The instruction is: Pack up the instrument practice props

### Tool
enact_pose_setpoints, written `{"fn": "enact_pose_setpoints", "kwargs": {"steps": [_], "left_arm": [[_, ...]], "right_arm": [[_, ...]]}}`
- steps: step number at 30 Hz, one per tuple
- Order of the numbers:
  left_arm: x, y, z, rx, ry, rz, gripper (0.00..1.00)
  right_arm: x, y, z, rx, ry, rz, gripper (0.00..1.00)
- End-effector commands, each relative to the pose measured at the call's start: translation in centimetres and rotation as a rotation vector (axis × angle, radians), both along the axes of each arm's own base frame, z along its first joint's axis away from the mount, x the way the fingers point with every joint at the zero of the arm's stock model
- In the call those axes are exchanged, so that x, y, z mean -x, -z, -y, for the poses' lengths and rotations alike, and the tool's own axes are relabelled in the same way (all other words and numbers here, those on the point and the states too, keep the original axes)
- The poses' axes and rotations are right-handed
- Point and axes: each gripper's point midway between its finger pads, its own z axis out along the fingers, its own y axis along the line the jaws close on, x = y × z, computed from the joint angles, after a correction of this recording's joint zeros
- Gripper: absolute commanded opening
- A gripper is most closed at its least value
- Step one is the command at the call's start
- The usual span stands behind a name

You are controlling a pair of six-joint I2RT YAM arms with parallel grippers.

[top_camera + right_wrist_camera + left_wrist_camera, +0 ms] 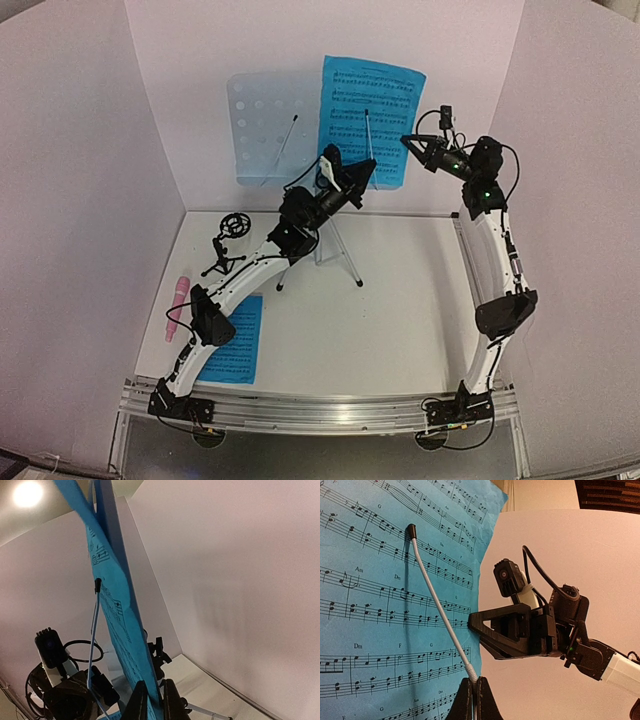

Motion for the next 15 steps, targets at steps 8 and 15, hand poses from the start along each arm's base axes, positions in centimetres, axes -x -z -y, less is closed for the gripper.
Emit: {"fn": "enact_pose_setpoints", "kwargs": {"steps": [8,15], "left_arm": [[2.39,-3.62,-1.41,0.039,0.006,0.057,0.00],[2.26,-3.56,-1.45,0.040,0.000,0.052,0.00]], "right_arm": [[2.02,-2.24,0.77,-0.008,0.059,0.047,0.18],[2.29,-2.24,0.95,-0.005,0.074,0.050,0.16]]}}
